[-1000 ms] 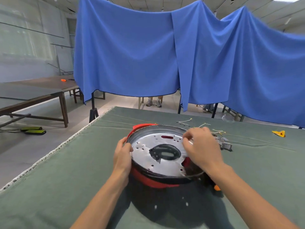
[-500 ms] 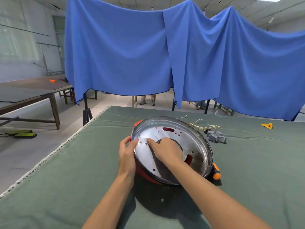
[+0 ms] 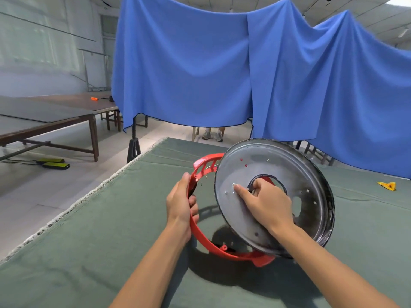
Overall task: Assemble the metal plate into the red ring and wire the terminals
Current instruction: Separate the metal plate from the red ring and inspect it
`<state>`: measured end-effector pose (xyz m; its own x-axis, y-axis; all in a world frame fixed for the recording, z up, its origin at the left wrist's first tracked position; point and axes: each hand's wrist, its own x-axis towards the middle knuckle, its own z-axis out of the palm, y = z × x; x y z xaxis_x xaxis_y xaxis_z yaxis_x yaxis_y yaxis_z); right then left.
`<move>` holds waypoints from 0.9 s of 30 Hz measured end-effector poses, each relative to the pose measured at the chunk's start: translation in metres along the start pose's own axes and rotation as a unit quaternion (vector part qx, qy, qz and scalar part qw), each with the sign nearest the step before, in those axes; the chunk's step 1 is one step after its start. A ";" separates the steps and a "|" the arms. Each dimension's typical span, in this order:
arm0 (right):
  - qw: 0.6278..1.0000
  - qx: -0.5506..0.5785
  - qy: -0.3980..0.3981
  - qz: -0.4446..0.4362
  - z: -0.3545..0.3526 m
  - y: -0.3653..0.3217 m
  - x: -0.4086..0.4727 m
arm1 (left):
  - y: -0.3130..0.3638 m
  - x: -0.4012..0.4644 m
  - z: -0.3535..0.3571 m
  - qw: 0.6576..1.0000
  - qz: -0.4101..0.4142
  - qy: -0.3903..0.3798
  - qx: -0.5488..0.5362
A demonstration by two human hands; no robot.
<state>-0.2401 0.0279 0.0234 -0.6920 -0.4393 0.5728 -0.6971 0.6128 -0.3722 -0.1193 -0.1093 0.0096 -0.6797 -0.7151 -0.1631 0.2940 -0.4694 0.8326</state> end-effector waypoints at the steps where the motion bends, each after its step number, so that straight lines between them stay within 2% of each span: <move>1: 1.000 -0.004 0.002 -0.007 0.000 -0.003 0.000 | 0.000 -0.001 0.000 1.000 0.008 -0.002 -0.003; 10: 0.999 -0.002 -0.016 -0.042 0.003 -0.040 -0.007 | -0.004 -0.009 0.008 0.995 0.088 -0.012 -0.045; 18: 1.000 0.025 -0.010 0.015 0.011 -0.051 -0.014 | -0.004 -0.010 0.005 0.995 0.044 -0.035 -0.078; 27: 0.997 0.048 -0.010 0.063 0.016 -0.057 -0.016 | -0.004 -0.009 0.005 0.995 0.038 -0.034 -0.087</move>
<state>-0.1926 -0.0105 0.0236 -0.7778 -0.3761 0.5035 -0.6189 0.5978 -0.5095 -0.1175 -0.0983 0.0106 -0.6937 -0.7177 -0.0611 0.4541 -0.5017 0.7363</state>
